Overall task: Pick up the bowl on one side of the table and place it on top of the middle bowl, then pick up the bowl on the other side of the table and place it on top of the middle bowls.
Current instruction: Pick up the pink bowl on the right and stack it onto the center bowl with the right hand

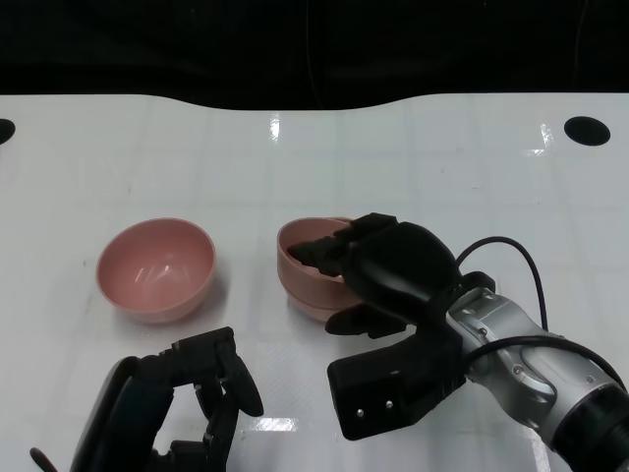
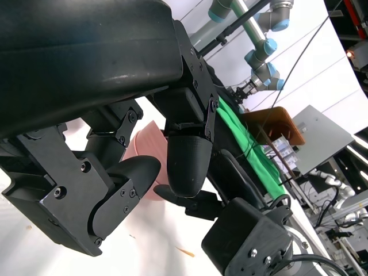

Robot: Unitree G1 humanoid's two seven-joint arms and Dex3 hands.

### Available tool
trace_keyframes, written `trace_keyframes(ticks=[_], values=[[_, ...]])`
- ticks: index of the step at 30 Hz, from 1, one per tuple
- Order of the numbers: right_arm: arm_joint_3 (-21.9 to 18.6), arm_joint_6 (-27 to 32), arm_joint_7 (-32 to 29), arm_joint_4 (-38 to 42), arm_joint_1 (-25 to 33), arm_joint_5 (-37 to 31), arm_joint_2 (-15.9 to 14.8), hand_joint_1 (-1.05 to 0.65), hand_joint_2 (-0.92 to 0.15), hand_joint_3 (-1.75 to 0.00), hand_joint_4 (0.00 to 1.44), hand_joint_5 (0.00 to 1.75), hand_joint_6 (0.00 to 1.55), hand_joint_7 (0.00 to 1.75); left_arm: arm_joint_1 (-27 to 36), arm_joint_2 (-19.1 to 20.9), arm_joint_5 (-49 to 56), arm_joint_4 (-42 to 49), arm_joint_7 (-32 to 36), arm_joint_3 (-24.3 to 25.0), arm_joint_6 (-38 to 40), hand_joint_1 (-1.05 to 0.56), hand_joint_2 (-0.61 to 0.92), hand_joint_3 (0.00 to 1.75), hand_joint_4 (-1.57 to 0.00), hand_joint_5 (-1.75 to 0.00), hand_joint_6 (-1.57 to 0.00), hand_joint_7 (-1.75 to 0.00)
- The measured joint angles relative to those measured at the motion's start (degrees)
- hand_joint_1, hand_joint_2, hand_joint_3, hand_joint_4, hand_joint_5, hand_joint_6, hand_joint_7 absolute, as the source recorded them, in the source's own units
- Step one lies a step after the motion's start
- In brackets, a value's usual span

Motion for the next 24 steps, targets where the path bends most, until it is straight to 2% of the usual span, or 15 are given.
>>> trace_keyframes(ticks=[2, 5, 13, 19, 24], values=[[0.4, 0.2, 0.0, -1.6, 0.5, -1.1, -0.7, -0.75, -0.92, -0.33, 0.01, 0.57, 0.31, 0.00, 0.0, 0.0, 0.1, 0.0, 0.0, 0.0, 0.0, -0.05, 0.28, 1.55, -0.86, -1.72, -0.84, -1.48], [0.6, 0.2, 0.0, -3.3, 1.3, -2.1, -1.9, -0.75, -0.92, -0.34, 0.00, 0.60, 0.31, 0.00, 0.0, 0.0, 0.2, 0.0, 0.0, -0.1, 0.0, -0.05, 0.28, 1.54, -0.86, -1.71, -0.84, -1.48], [-0.3, 2.0, 1.1, -9.8, 5.1, -2.0, -3.5, -0.73, -0.92, -0.36, 0.00, 0.54, 0.26, 0.00, -0.1, 0.0, 0.2, 0.0, 0.0, -0.3, 0.0, -0.05, 0.27, 1.55, -0.86, -1.73, -0.84, -1.49], [-3.1, 2.5, 1.5, -16.6, 9.4, -0.1, -4.1, -0.71, -0.92, -0.39, 0.00, 0.44, 0.19, 0.00, -0.4, 0.0, 0.3, 0.1, 0.1, -0.3, 0.0, -0.05, 0.28, 1.55, -0.87, -1.72, -0.84, -1.49], [-5.3, 2.4, 2.3, -21.8, 13.0, 1.3, -5.8, -0.70, -0.92, -0.42, 0.00, 0.45, 0.19, 0.01, -0.5, 0.0, 0.6, 0.1, 0.1, -0.2, 0.0, -0.06, 0.27, 1.55, -0.87, -1.70, -0.84, -1.48]])
